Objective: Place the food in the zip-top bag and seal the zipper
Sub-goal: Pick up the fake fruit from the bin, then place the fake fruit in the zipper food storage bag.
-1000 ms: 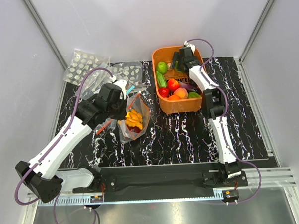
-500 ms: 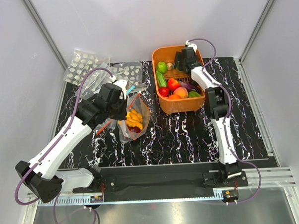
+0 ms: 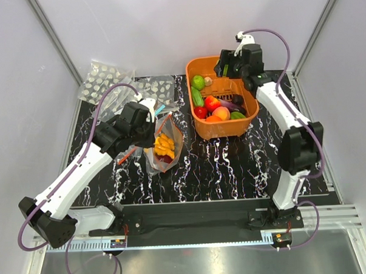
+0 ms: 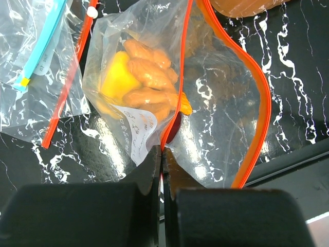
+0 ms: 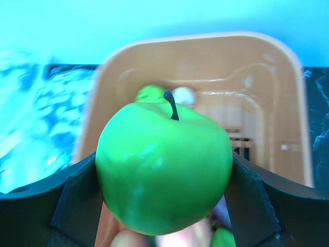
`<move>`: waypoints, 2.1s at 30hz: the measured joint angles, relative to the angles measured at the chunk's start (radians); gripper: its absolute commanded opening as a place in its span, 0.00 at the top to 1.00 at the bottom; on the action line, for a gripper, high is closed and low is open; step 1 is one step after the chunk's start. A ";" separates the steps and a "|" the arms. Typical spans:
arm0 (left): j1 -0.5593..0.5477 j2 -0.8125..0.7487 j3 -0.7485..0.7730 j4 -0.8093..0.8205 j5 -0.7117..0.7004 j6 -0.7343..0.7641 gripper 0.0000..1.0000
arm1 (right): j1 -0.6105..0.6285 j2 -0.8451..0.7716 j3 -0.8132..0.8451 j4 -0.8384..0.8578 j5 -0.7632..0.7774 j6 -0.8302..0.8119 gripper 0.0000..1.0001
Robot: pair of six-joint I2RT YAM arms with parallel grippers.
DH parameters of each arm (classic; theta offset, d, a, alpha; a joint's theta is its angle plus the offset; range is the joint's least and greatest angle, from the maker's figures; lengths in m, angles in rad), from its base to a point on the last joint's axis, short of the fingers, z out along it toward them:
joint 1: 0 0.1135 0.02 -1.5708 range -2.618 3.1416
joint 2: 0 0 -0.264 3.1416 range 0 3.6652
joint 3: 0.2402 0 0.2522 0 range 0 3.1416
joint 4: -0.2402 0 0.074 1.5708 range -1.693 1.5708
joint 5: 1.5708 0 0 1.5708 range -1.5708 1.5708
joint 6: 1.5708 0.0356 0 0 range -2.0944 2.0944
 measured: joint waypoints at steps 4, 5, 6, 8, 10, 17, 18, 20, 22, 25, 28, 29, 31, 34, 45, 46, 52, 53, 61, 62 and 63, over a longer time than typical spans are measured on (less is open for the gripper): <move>0.000 0.000 0.000 -0.005 0.017 0.000 1.00 | 0.041 -0.163 -0.161 0.014 -0.084 -0.011 0.50; 0.000 0.000 0.000 -0.003 0.025 0.000 1.00 | 0.063 -0.200 -0.205 0.012 -0.097 -0.015 0.50; 0.000 0.000 0.000 -0.003 0.035 0.000 1.00 | 0.091 -0.232 -0.245 0.008 -0.111 -0.020 0.50; 0.000 0.000 0.000 -0.002 0.053 0.000 1.00 | 0.160 -0.290 -0.320 0.003 -0.121 -0.025 0.50; 0.000 0.000 0.000 0.000 0.076 0.000 1.00 | 0.249 -0.349 -0.394 -0.006 -0.140 -0.023 0.50; 0.000 0.000 0.000 0.005 0.110 0.000 1.00 | 0.474 -0.583 -0.621 0.017 -0.165 0.066 0.52; 0.000 0.000 0.000 0.006 0.113 0.000 1.00 | 0.489 -0.603 -0.634 0.021 -0.164 0.079 0.53; 0.000 0.000 0.000 0.008 0.117 0.000 1.00 | 0.530 -0.639 -0.658 0.039 -0.161 0.109 0.53; 0.000 0.000 0.000 0.012 0.124 0.000 1.00 | 0.575 -0.647 -0.663 0.051 -0.153 0.130 0.53; 0.000 0.000 0.000 0.013 0.130 0.000 1.00 | 0.639 -0.626 -0.660 0.061 -0.132 0.148 0.53; 0.000 0.000 0.000 0.012 0.132 0.000 1.00 | 0.676 -0.571 -0.651 0.066 -0.110 0.154 0.53; 0.000 0.000 0.000 0.012 0.131 0.000 1.00 | 0.683 -0.545 -0.645 0.065 -0.101 0.157 0.53; 0.000 -0.001 0.000 0.012 0.131 0.000 1.00 | 0.688 -0.495 -0.638 0.065 -0.076 0.162 0.52; 0.005 -0.006 0.000 0.012 0.131 0.000 1.00 | 0.688 -0.443 -0.632 0.058 -0.041 0.169 0.50; 0.021 -0.033 -0.026 0.027 0.132 -0.008 1.00 | 0.693 -0.377 -0.558 0.032 0.034 0.178 0.00; 0.023 -0.033 -0.033 0.029 0.132 -0.009 1.00 | 0.695 -0.378 -0.558 0.030 0.038 0.178 0.01; 0.038 -0.037 -0.052 0.039 0.132 -0.011 1.00 | 0.699 -0.409 -0.558 -0.028 0.082 0.184 0.16; 0.040 -0.038 -0.053 0.040 0.132 -0.011 1.00 | 0.699 -0.418 -0.557 -0.044 0.098 0.187 0.16; 0.059 -0.063 -0.070 0.051 0.132 -0.011 1.00 | 0.694 -0.445 -0.460 -0.216 0.266 0.161 0.19; 0.060 -0.065 -0.073 0.055 0.132 -0.011 1.00 | 0.690 -0.445 -0.439 -0.230 0.278 0.154 0.20; 0.061 -0.066 -0.075 0.056 0.132 -0.011 1.00 | 0.673 -0.445 -0.419 -0.241 0.283 0.149 0.23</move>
